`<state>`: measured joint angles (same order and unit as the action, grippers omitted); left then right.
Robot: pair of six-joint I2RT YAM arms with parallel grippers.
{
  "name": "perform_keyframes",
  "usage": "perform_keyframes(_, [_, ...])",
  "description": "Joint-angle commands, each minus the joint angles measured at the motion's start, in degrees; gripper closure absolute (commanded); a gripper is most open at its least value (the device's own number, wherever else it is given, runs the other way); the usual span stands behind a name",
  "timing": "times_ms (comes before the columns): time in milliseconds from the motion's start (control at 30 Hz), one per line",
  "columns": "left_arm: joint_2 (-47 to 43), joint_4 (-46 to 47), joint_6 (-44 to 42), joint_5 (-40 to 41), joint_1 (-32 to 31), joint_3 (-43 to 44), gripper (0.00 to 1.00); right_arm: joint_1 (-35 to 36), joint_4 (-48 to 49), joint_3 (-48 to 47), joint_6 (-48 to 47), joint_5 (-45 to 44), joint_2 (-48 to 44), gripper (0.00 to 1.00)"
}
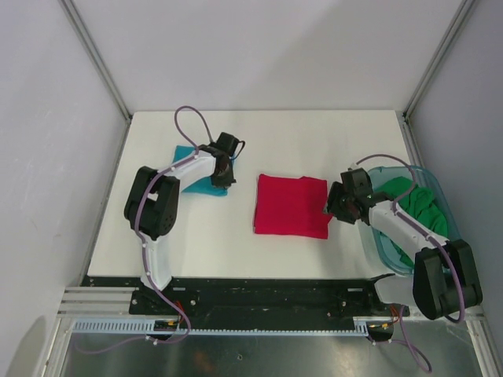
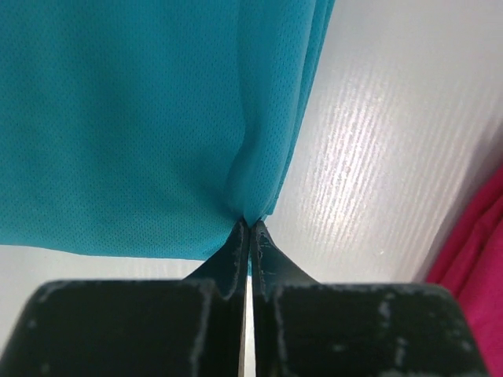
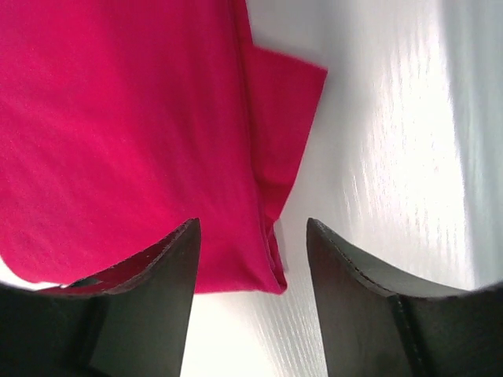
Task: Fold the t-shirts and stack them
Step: Put the neatly folded tshirt into the corner of the board with both arms
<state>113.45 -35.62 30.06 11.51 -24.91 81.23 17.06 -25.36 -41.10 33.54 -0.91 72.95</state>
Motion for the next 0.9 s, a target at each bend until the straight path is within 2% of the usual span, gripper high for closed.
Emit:
perform_keyframes(0, [-1.8,0.6,0.9,-2.0,-0.8,2.4,0.96,-1.9,3.8,-5.0,-3.7,-2.1,2.1,0.38])
perform_keyframes(167, [-3.7,1.0,-0.7,-3.6,-0.9,2.1,0.62,-3.4,10.7,-9.1,-6.1,-1.1,9.4,0.33])
perform_keyframes(233, [-5.2,1.1,-2.1,-4.9,-0.9,2.2,0.53,-4.0,13.3,-11.4,-6.8,-0.1,12.8,0.32])
perform_keyframes(300, [-7.0,1.2,-3.4,-6.7,-0.9,2.4,0.49,-4.2,14.2,-13.9,-7.3,0.0,16.3,0.32])
perform_keyframes(433, [-10.5,1.1,-5.3,-11.7,-0.9,1.7,0.47,-4.5,15.3,-16.9,-8.1,-0.4,21.3,0.33])
perform_keyframes(533, [-13.4,1.6,-5.2,-15.9,-1.4,-1.9,0.48,-5.0,16.8,-17.2,-9.1,0.9,23.8,0.34])
perform_keyframes(867, [-23.7,11.0,2.3,-24.2,-6.0,-21.4,0.47,-4.9,19.4,-17.6,-9.9,2.6,29.9,0.4])
